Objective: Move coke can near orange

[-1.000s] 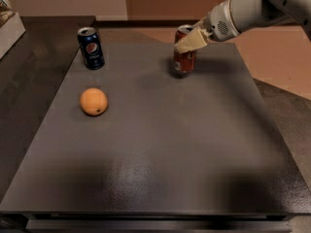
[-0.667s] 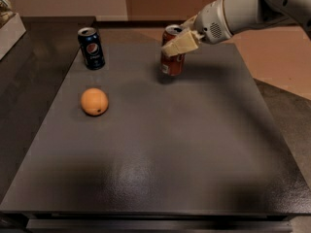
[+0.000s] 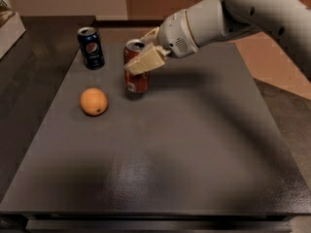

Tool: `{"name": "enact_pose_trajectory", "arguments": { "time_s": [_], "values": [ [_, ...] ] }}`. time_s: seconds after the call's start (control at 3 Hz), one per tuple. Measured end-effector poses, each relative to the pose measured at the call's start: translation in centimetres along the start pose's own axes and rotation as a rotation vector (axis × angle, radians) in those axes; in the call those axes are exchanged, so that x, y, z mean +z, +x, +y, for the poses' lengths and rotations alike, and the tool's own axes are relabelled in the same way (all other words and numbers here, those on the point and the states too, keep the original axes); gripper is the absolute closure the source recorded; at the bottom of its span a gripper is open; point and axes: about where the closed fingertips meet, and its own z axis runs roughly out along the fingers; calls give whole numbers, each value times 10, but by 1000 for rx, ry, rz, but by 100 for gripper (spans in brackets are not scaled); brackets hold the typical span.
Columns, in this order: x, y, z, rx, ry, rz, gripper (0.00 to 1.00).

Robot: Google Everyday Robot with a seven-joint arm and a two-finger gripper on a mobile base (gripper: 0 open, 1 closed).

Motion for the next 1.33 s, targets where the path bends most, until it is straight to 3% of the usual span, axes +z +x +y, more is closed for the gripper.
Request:
{"name": "enact_pose_trajectory", "arguments": {
  "time_s": [0.33,1.0,1.33],
  "values": [
    [22,-7,17,-21,-42,16,100],
    [47,5,25,21,-56,74,100],
    [53,12,26,42,-46,81,82]
  ]
}}
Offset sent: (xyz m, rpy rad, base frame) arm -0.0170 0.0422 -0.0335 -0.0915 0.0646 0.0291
